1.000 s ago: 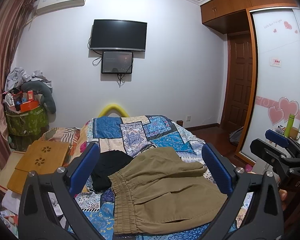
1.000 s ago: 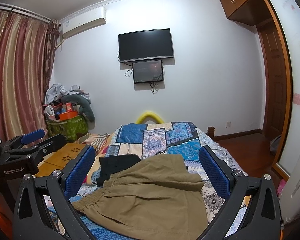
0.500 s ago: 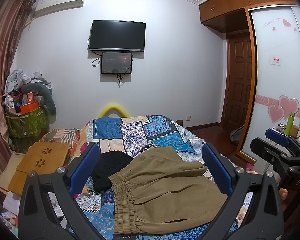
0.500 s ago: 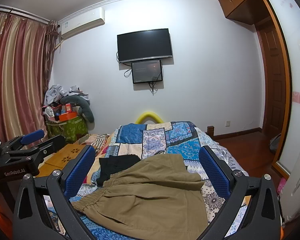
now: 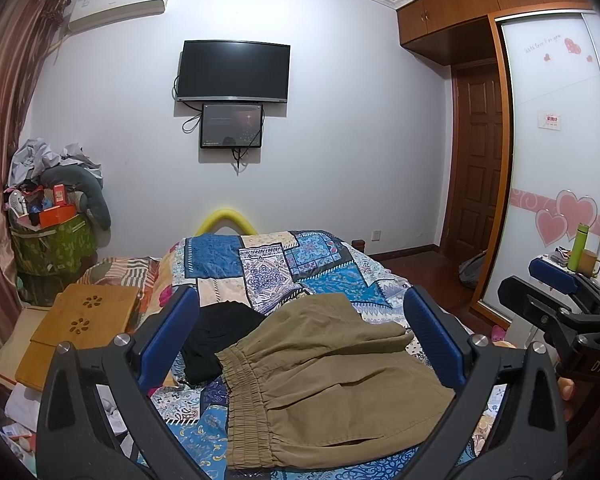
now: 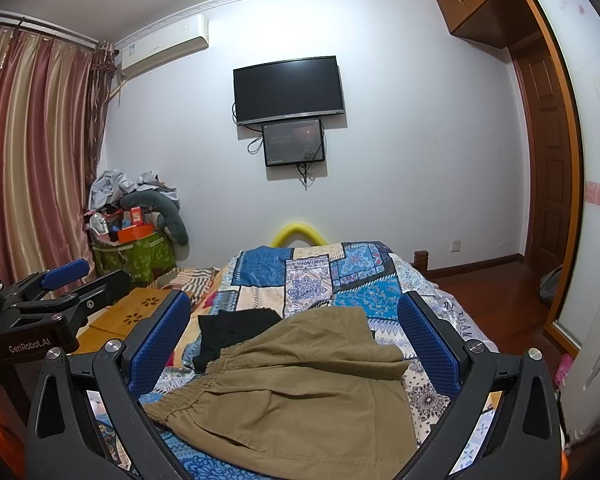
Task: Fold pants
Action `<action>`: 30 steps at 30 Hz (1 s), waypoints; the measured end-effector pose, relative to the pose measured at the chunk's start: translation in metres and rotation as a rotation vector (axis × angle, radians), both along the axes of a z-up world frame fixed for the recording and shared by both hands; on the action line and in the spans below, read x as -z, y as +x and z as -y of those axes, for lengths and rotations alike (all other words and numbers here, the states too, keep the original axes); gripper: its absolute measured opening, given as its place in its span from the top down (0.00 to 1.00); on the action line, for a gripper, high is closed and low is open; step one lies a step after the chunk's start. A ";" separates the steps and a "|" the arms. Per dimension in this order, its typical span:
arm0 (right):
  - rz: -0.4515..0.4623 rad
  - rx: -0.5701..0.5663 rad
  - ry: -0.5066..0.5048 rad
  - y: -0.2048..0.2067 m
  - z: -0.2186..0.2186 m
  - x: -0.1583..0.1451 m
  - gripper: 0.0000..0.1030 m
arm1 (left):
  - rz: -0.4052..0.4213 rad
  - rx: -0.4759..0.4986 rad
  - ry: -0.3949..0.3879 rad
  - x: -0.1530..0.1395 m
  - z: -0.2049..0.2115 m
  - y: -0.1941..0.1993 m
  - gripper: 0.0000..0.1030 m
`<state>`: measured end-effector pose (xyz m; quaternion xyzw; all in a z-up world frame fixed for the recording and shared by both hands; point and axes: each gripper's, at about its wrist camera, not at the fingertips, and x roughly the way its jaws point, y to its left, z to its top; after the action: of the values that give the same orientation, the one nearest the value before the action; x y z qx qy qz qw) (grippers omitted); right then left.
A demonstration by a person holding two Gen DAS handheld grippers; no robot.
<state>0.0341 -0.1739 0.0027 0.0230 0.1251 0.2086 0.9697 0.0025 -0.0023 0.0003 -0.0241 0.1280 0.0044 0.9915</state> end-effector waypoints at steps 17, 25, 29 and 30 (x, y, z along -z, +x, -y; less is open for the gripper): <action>-0.020 0.006 -0.001 0.006 -0.001 0.005 0.00 | -0.026 0.003 0.003 0.005 0.002 0.012 0.00; -0.072 0.013 -0.010 0.026 -0.003 0.016 0.00 | -0.115 0.014 -0.011 0.026 -0.008 0.052 0.00; -0.118 0.030 -0.021 0.043 -0.002 0.030 0.00 | -0.208 0.022 -0.022 0.045 -0.015 0.084 0.00; -0.136 0.033 -0.022 0.048 0.000 0.035 0.00 | -0.235 0.023 -0.025 0.050 -0.017 0.092 0.00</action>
<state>0.0820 -0.1740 -0.0326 0.0285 0.1927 0.1891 0.9624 0.0947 0.0146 -0.0498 -0.0343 0.2436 -0.0059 0.9692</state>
